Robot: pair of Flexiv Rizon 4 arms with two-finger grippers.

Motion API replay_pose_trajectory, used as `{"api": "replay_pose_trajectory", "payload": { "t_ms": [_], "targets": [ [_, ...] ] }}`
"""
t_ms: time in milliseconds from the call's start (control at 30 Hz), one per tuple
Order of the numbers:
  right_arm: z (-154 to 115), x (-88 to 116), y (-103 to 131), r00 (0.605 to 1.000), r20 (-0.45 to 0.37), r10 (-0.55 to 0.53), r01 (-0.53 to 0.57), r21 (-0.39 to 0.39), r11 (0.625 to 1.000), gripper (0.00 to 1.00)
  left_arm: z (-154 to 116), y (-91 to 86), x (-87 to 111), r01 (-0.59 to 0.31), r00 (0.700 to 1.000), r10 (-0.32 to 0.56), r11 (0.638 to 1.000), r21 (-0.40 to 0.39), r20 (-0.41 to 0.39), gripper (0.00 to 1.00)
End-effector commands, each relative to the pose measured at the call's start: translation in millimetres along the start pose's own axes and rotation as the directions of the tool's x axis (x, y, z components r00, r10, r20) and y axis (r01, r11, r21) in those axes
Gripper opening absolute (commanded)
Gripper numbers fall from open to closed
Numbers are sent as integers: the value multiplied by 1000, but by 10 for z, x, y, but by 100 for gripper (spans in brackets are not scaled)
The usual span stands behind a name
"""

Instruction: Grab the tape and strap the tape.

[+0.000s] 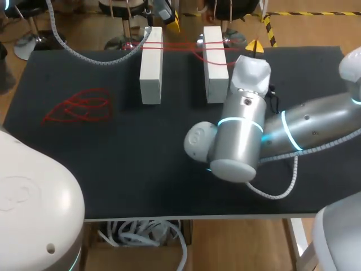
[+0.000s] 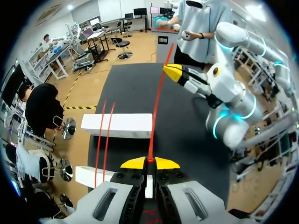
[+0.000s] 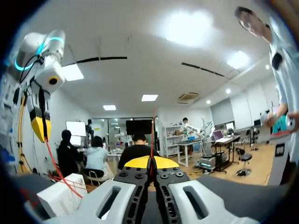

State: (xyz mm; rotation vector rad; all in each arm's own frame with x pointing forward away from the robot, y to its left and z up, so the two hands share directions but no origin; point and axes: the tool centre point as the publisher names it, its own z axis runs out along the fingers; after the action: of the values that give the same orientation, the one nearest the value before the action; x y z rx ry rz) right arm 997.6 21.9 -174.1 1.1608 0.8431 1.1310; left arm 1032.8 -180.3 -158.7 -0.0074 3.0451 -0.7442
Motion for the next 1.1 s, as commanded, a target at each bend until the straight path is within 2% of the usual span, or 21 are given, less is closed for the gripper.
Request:
{"api": "replay_pose_trajectory", "payload": {
  "t_ms": [33, 67, 100, 233, 433, 533, 567, 600, 633, 1100],
  "targets": [
    [-92, 239, 166, 949, 37, -313, 313, 8, 950, 0, -7, -10, -2, 1, 1000, -1, 1000, -5, -1, 0],
    [-95, 251, 189, 935, 33, -354, 353, 17, 935, 0, -7, -10, -2, 1, 1000, -1, 1000, -5, -1, 0],
    [-101, 269, 197, 918, 31, -396, 396, -27, 918, 0, -7, -10, -2, 1, 1000, -1, 1000, -5, -1, 0],
    [-100, 313, 190, 844, 13, -536, 536, -57, 842, 0, -7, -10, -2, 1, 1000, -1, 1000, -5, -1, 0],
    [-79, 370, 145, 759, 22, -651, 650, -67, 757, 0, -7, -10, -2, 1, 1000, -1, 1000, -5, -1, 0],
    [-71, 415, 122, 703, 21, -711, 710, -71, 701, 0, -7, -10, -2, 1, 1000, -1, 1000, -5, -1, 0],
    [-68, 434, 102, 671, 37, -741, 741, -82, 667, 0, -7, -10, -2, 1, 1000, -1, 1000, -5, -1, 0],
    [-63, 449, 83, 658, 44, -751, 752, -71, 655, 0, -7, -10, -2, 1, 1000, -1, 1000, -5, -1, 0],
    [-65, 460, 94, 679, 32, -734, 734, -77, 675, 0, -7, -10, -2, 1, 1000, -1, 1000, -5, -1, 0],
    [-65, 460, 94, 679, 32, -734, 734, -77, 675, 0, -7, -10, -2, 1, 1000, -1, 1000, -5, -1, 0]
  ]
}}
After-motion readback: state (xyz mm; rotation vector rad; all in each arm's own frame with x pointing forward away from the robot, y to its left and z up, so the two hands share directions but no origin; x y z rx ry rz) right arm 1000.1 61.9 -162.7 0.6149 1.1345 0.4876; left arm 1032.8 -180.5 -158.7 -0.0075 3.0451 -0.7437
